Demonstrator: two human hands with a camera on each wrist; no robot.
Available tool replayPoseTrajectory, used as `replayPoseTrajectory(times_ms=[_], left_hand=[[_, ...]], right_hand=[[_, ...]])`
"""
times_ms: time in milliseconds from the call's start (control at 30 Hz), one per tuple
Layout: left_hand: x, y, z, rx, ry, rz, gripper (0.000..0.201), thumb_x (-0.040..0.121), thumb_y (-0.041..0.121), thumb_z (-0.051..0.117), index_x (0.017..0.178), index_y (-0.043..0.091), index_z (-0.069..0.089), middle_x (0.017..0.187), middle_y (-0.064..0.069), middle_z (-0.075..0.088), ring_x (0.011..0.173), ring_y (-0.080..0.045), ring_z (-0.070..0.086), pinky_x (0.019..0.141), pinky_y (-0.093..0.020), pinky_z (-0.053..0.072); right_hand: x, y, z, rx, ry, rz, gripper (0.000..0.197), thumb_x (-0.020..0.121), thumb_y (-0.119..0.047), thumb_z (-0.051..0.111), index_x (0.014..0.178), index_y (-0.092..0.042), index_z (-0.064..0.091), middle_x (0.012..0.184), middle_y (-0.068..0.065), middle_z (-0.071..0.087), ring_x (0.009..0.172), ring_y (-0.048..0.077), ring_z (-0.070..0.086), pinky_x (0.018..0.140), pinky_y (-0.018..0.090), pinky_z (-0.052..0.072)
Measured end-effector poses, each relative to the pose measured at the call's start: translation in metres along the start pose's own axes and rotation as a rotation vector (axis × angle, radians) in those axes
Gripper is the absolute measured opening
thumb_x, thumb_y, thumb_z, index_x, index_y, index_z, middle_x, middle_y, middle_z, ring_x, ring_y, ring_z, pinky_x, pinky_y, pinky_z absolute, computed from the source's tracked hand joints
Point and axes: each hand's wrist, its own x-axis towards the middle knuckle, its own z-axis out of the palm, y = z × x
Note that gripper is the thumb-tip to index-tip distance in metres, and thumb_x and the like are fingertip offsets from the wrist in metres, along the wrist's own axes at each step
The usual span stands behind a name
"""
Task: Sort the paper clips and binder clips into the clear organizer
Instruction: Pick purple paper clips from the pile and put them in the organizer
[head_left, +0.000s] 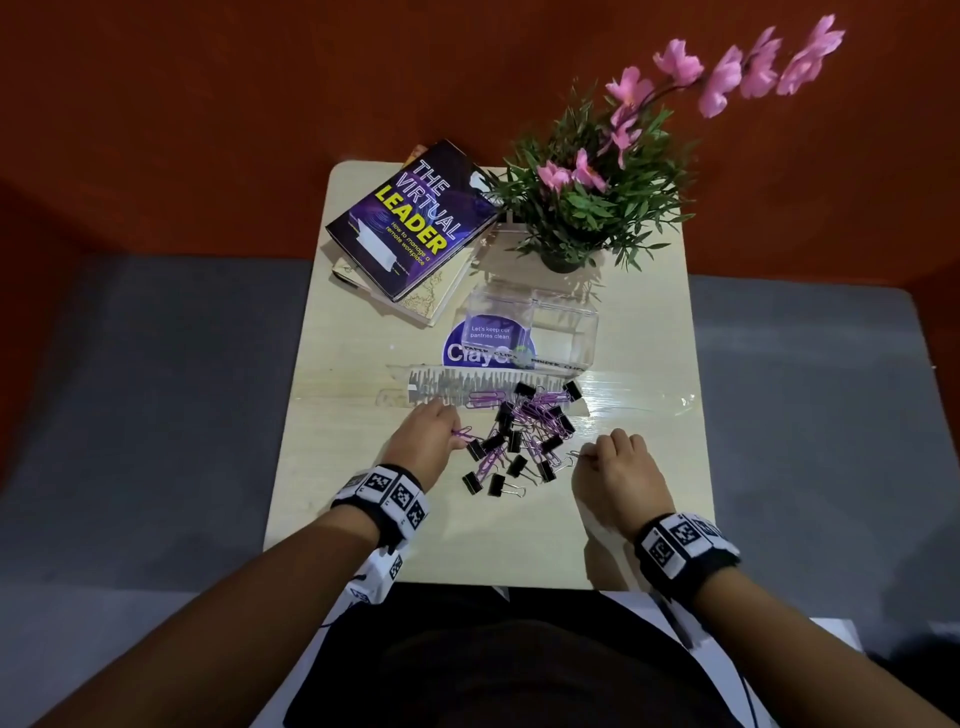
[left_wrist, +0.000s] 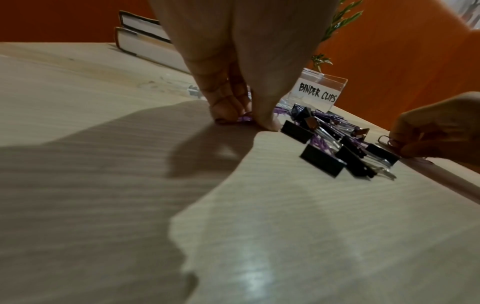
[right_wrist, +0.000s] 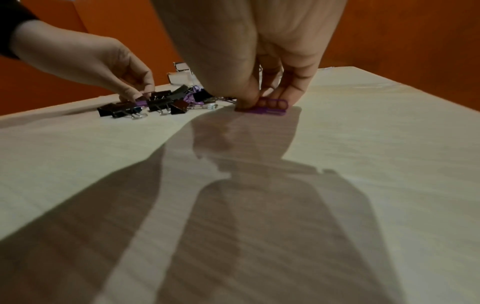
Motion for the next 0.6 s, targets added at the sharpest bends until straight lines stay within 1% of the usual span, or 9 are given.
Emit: replayPoseTrajectory(times_ms=[100, 167, 200, 267, 333, 400, 500, 567, 600], left_hand=[[0.003, 0.001, 0.001, 0.035, -0.024, -0.027, 0.017, 0.092, 0.019, 0.060, 0.096, 0.003, 0.057, 0.107, -0.015, 0.058, 0.100, -0.028, 0.053, 0.082, -0.032, 0.042], [0.002, 0.001, 0.002, 0.101, -0.049, 0.001, 0.017, 0.094, 0.017, 0.058, 0.099, 0.001, 0.055, 0.106, -0.016, 0.058, 0.099, -0.028, 0.053, 0.082, -0.032, 0.042], [0.001, 0.001, 0.001, 0.131, -0.057, 0.014, 0.016, 0.095, 0.016, 0.056, 0.100, 0.001, 0.054, 0.106, -0.016, 0.058, 0.099, -0.029, 0.052, 0.082, -0.032, 0.042], [0.002, -0.001, 0.000, 0.153, -0.091, 0.032, 0.012, 0.096, 0.012, 0.054, 0.100, 0.001, 0.053, 0.106, -0.016, 0.057, 0.099, -0.029, 0.052, 0.081, -0.032, 0.042], [0.004, -0.004, -0.006, 0.148, -0.134, 0.034, 0.011, 0.095, 0.006, 0.053, 0.104, 0.000, 0.055, 0.110, -0.018, 0.058, 0.104, -0.031, 0.055, 0.085, -0.033, 0.044], [0.010, -0.001, -0.019, 0.058, -0.139, 0.036, 0.016, 0.094, 0.000, 0.051, 0.110, -0.001, 0.055, 0.120, -0.019, 0.059, 0.109, -0.029, 0.059, 0.095, -0.033, 0.049], [0.027, 0.021, -0.055, -0.106, 0.036, 0.013, 0.010, 0.095, 0.009, 0.051, 0.098, 0.001, 0.058, 0.109, -0.013, 0.064, 0.099, -0.021, 0.063, 0.087, -0.026, 0.051], [0.049, 0.041, -0.081, -0.183, 0.161, -0.009, 0.013, 0.095, 0.015, 0.052, 0.095, 0.003, 0.058, 0.101, -0.011, 0.063, 0.091, -0.021, 0.061, 0.082, -0.029, 0.052], [0.061, 0.050, -0.093, -0.198, 0.224, -0.007, 0.014, 0.095, 0.017, 0.054, 0.093, 0.003, 0.058, 0.097, -0.010, 0.062, 0.085, -0.020, 0.059, 0.077, -0.026, 0.051]], right_hand=[[0.001, 0.006, 0.004, -0.053, -0.069, 0.049, 0.037, 0.083, -0.012, 0.013, 0.073, -0.008, 0.049, 0.067, 0.013, 0.047, 0.063, 0.030, 0.042, 0.050, 0.040, 0.031], [0.001, -0.002, -0.012, -0.028, -0.131, 0.113, 0.017, 0.079, -0.009, 0.030, 0.075, -0.009, 0.046, 0.067, 0.013, 0.049, 0.061, 0.031, 0.045, 0.049, 0.037, 0.031], [0.000, -0.003, -0.016, -0.021, -0.111, 0.078, 0.005, 0.076, -0.007, 0.040, 0.076, -0.009, 0.044, 0.068, 0.014, 0.051, 0.060, 0.032, 0.047, 0.048, 0.038, 0.035], [0.000, -0.003, -0.027, 0.045, -0.073, 0.034, 0.015, 0.070, 0.002, 0.053, 0.079, -0.006, 0.045, 0.073, 0.018, 0.053, 0.063, 0.036, 0.051, 0.049, 0.040, 0.039], [0.011, -0.008, -0.046, 0.214, -0.044, 0.080, 0.014, 0.075, 0.007, 0.053, 0.080, -0.005, 0.047, 0.080, 0.018, 0.052, 0.072, 0.035, 0.049, 0.057, 0.038, 0.036], [0.035, -0.023, -0.069, 0.368, 0.002, 0.090, 0.018, 0.082, 0.006, 0.050, 0.077, -0.011, 0.044, 0.082, 0.010, 0.048, 0.075, 0.027, 0.044, 0.062, 0.033, 0.031], [0.085, -0.057, -0.096, 0.473, 0.085, 0.037, 0.016, 0.087, -0.002, 0.051, 0.078, -0.014, 0.047, 0.082, 0.004, 0.051, 0.073, 0.022, 0.046, 0.057, 0.025, 0.029], [0.117, -0.076, -0.102, 0.455, 0.066, 0.002, 0.011, 0.091, -0.012, 0.053, 0.081, -0.012, 0.055, 0.083, 0.003, 0.057, 0.073, 0.018, 0.050, 0.054, 0.019, 0.029], [0.130, -0.082, -0.102, 0.414, 0.027, -0.011, 0.011, 0.091, -0.016, 0.054, 0.085, -0.010, 0.061, 0.085, 0.004, 0.062, 0.072, 0.017, 0.053, 0.054, 0.019, 0.032]])
